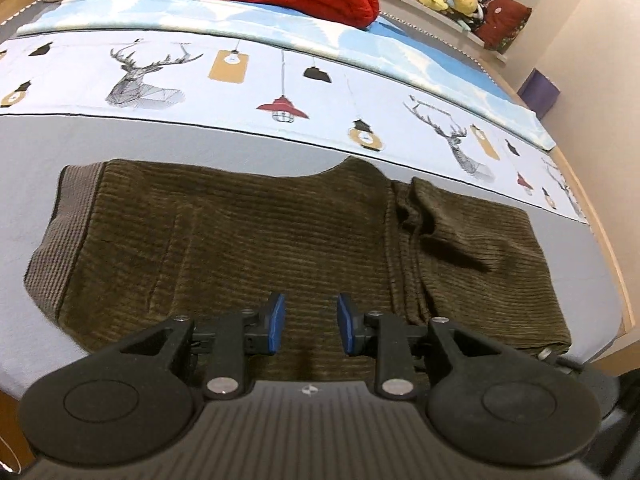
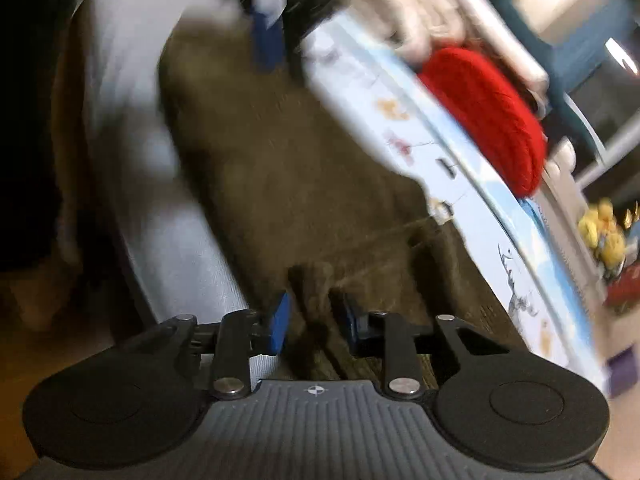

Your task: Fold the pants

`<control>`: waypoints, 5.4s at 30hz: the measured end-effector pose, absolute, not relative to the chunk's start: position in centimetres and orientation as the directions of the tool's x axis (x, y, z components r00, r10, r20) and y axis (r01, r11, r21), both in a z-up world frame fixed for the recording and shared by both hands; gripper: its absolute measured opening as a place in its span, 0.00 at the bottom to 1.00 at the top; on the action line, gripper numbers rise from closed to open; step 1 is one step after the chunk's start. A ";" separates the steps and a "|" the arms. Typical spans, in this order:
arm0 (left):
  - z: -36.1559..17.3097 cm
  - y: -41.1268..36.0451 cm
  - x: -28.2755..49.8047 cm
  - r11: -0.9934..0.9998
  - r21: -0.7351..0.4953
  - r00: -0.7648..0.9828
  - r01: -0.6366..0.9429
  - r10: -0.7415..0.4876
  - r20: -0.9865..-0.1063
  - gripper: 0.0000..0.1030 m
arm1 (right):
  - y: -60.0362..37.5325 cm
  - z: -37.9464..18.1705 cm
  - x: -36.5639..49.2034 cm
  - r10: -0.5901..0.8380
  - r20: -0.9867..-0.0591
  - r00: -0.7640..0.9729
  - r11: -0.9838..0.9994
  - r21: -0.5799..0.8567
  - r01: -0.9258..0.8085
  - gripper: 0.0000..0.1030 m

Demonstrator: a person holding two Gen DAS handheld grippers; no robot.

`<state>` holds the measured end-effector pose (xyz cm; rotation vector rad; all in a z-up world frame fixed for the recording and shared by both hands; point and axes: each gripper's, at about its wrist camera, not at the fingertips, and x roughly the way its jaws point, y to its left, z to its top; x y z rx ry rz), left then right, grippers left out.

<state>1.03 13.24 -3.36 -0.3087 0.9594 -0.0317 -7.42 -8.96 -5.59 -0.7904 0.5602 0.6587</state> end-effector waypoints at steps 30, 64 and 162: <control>-3.8 8.8 7.9 0.929 -0.370 0.507 -0.028 -0.306 -0.806 0.35 | -9.3 -6.2 -2.6 0.394 -0.732 0.556 0.636 -0.220 -0.740 0.71; -5.3 4.6 16.0 0.936 -0.324 0.532 0.137 -0.346 -0.773 0.39 | -24.4 1.3 -3.2 0.378 -0.653 0.657 0.897 0.081 -0.435 0.34; -8.6 34.9 -6.5 0.533 -0.530 0.589 -0.659 -0.072 -0.805 0.57 | -19.7 5.7 0.5 0.328 -0.543 0.773 0.945 0.199 -0.260 0.61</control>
